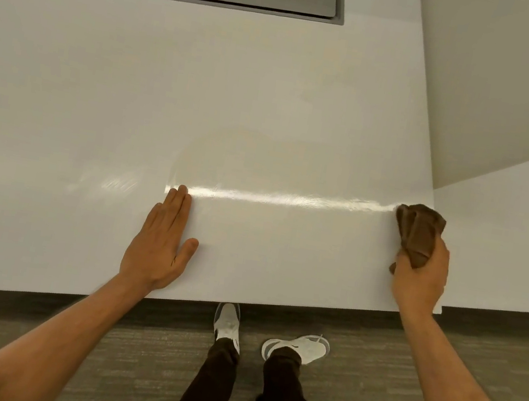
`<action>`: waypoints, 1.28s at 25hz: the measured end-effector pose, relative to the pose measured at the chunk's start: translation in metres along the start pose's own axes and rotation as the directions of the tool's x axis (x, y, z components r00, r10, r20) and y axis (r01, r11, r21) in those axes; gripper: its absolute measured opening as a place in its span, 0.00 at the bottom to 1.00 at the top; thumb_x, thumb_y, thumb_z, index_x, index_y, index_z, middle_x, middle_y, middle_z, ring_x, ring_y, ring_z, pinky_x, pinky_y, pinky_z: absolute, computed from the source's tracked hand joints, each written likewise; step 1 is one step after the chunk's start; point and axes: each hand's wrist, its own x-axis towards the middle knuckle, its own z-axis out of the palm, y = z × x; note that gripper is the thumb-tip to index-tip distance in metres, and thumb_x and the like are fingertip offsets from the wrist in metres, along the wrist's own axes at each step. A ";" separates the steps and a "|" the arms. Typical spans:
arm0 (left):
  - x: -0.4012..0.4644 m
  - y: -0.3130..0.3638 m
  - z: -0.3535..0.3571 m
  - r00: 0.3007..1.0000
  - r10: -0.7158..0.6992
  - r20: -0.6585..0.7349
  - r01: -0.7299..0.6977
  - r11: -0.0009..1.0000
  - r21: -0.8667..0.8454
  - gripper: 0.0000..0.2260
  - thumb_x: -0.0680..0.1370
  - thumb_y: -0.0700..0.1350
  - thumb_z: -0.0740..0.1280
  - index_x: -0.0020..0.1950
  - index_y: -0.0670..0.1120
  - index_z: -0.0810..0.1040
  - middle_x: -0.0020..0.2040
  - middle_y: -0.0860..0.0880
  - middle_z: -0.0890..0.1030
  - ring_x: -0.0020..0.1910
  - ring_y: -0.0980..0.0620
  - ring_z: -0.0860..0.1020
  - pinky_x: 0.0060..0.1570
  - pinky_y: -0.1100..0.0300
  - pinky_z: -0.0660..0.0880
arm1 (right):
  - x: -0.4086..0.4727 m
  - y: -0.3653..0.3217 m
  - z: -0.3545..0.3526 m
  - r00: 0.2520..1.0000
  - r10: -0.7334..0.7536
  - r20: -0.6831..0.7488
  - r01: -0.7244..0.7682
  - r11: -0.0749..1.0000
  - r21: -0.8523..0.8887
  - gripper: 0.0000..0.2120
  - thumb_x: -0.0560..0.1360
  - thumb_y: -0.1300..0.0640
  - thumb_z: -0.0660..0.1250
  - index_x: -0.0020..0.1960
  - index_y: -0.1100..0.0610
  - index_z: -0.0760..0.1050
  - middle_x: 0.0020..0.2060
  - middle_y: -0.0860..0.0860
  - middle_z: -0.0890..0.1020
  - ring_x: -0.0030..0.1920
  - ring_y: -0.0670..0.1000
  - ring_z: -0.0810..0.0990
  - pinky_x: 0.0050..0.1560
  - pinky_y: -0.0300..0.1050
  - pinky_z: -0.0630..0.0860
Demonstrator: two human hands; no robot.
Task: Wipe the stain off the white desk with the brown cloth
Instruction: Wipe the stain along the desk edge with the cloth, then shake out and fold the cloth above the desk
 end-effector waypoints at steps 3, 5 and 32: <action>0.002 -0.003 0.004 1.000 0.010 -0.009 -0.010 1.000 0.016 0.37 0.83 0.62 0.48 0.85 0.40 0.47 0.86 0.44 0.46 0.85 0.48 0.44 0.83 0.49 0.46 | 0.024 -0.035 0.045 0.995 -0.099 -0.010 0.099 0.995 0.006 0.32 0.74 0.58 0.72 0.76 0.52 0.67 0.65 0.57 0.76 0.63 0.59 0.76 0.64 0.63 0.75; 0.002 -0.004 0.007 1.000 0.020 -0.023 -0.019 1.000 0.024 0.36 0.83 0.59 0.49 0.85 0.40 0.47 0.86 0.44 0.47 0.85 0.50 0.43 0.83 0.51 0.45 | 0.021 -0.068 0.083 0.955 -0.290 0.066 0.292 0.956 -0.020 0.34 0.71 0.57 0.73 0.75 0.56 0.68 0.66 0.60 0.77 0.63 0.63 0.76 0.62 0.63 0.74; -0.012 0.228 -0.129 0.995 0.044 0.086 0.022 0.762 -0.648 0.34 0.75 0.62 0.72 0.79 0.62 0.65 0.78 0.59 0.69 0.73 0.58 0.69 0.75 0.49 0.67 | -0.111 -0.186 -0.129 0.675 -0.357 0.646 0.195 0.930 0.311 0.28 0.66 0.60 0.69 0.63 0.39 0.75 0.55 0.41 0.80 0.46 0.54 0.83 0.37 0.43 0.84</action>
